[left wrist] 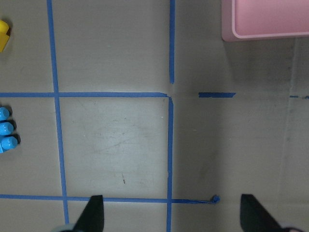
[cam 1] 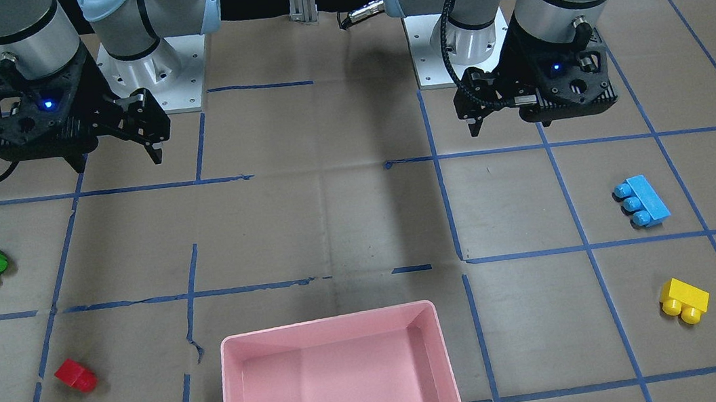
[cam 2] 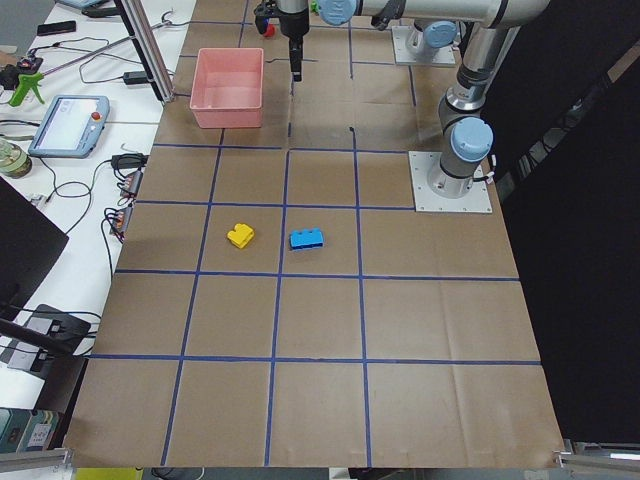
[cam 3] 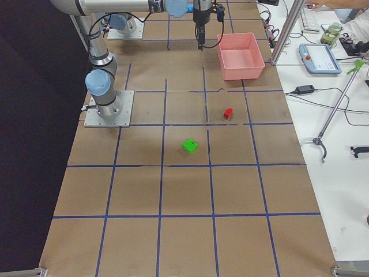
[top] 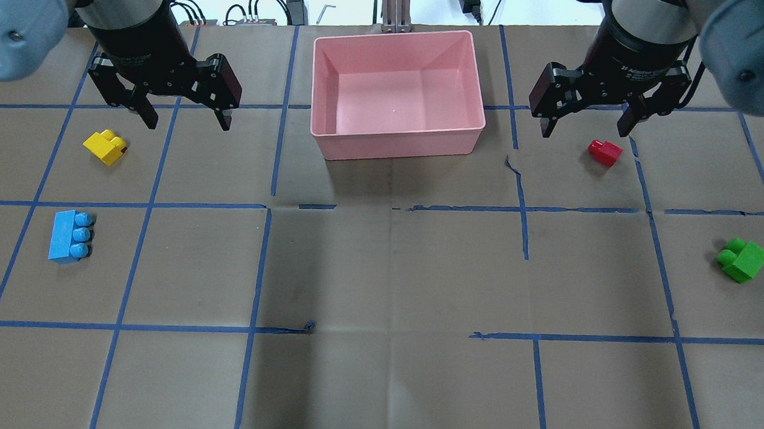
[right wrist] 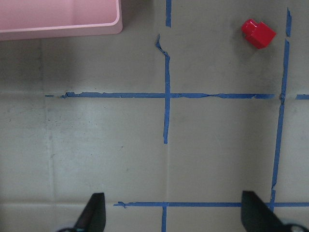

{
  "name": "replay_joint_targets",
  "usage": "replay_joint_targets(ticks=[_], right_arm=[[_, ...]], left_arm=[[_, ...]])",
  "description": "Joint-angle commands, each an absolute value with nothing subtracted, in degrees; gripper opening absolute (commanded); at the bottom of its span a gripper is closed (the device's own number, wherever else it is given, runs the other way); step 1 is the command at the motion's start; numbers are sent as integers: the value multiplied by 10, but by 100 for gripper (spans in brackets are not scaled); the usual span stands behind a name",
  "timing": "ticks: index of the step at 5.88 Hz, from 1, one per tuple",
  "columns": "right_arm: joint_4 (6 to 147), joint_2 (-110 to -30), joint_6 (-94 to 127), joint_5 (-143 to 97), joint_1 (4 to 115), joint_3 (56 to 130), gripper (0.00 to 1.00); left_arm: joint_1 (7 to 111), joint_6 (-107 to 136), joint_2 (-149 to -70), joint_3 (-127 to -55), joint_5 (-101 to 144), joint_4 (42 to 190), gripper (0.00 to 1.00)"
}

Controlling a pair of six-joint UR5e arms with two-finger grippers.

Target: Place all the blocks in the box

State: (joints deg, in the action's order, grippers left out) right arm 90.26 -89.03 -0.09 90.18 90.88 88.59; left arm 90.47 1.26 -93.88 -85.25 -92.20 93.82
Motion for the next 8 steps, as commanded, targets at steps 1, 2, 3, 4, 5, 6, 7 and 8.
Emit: replay_joint_targets(ticks=[1, 2, 3, 4, 5, 6, 7, 8], right_arm=[[903, -890, -1, 902, 909, 886, 100], [903, -890, -1, 902, 909, 886, 100], [903, -890, -1, 902, 909, 886, 100], [903, -890, -1, 902, 909, 886, 100], [903, -890, -1, 902, 909, 886, 100], [898, -890, -1, 902, 909, 886, 100], [888, -891, -1, 903, 908, 886, 100], [869, -889, -3, 907, 897, 882, 100]], left_arm=[[903, 17, -938, -853, -920, 940, 99], [878, 9, -933, -852, -919, 941, 99], [839, -29, -945, -853, -917, 941, 99], [778, -57, -954, -859, -918, 938, 99], [700, -70, -978, -882, -920, 924, 99], [633, -123, -990, -921, -922, 843, 97], [601, -193, -992, -979, -922, 763, 97], [553, -259, -1007, -1039, -920, 656, 97]])
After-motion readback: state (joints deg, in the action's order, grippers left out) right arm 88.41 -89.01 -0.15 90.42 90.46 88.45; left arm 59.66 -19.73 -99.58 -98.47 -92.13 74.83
